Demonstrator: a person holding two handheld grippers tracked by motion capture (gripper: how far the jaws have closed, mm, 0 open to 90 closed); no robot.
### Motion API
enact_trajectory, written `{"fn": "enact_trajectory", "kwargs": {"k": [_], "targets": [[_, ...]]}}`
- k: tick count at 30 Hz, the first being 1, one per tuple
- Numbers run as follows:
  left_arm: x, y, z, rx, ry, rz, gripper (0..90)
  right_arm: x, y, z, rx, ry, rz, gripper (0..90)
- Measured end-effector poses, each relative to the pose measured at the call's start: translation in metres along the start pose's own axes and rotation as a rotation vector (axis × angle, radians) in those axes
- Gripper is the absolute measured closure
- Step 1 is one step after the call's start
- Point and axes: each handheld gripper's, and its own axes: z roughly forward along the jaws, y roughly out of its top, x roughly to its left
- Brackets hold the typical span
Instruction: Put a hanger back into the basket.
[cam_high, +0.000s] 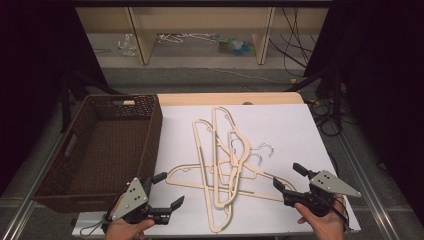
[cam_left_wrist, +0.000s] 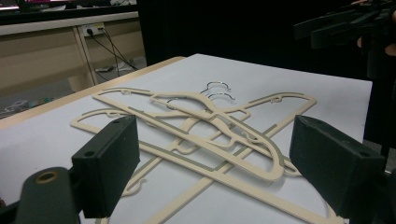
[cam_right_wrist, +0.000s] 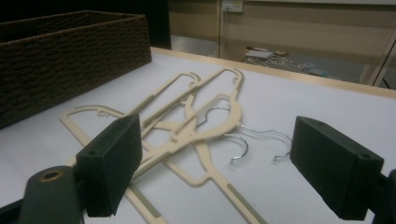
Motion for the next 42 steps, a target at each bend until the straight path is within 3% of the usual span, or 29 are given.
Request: {"fn": "enact_trajectory", "kwargs": {"k": [12, 16, 20, 21, 26, 27, 33, 38, 39, 42], "targets": [[-0.001, 0.0, 0.001, 0.001, -0.003, -0.004, 16.0, 0.002, -0.003, 0.005, 0.057, 0.008, 0.012, 18.2], [-0.001, 0.0, 0.001, 0.008, -0.003, -0.001, 16.0, 0.004, -0.004, 0.01, 0.11, 0.026, 0.083, 19.9], [-0.002, 0.0, 0.002, 0.011, -0.005, 0.0, 16.0, 0.006, -0.006, 0.018, 0.139, 0.043, 0.103, 21.0], [-0.002, 0.0, 0.003, 0.013, -0.005, 0.001, 16.1, 0.009, -0.006, 0.024, 0.156, 0.065, 0.112, 22.4], [-0.003, -0.001, 0.004, 0.019, -0.005, 0.003, 16.1, 0.016, -0.004, 0.036, 0.211, 0.079, 0.085, 24.3], [-0.002, -0.001, 0.004, 0.02, -0.011, 0.017, 16.1, 0.019, -0.005, 0.041, 0.224, 0.087, 0.076, 24.6], [-0.003, -0.001, 0.004, 0.02, -0.007, 0.0, 16.1, 0.029, -0.006, 0.069, 0.309, 0.095, 0.034, 27.1], [-0.002, -0.001, 0.004, 0.023, -0.012, 0.016, 16.2, 0.039, -0.005, 0.093, 0.414, 0.086, 0.023, 31.2], [-0.003, -0.001, 0.004, 0.023, -0.01, 0.01, 16.2, 0.039, -0.007, 0.096, 0.409, 0.075, 0.003, 31.6], [-0.004, -0.001, 0.004, 0.027, -0.011, 0.007, 16.2, 0.041, -0.007, 0.105, 0.45, 0.058, 0.018, 34.0]]}}
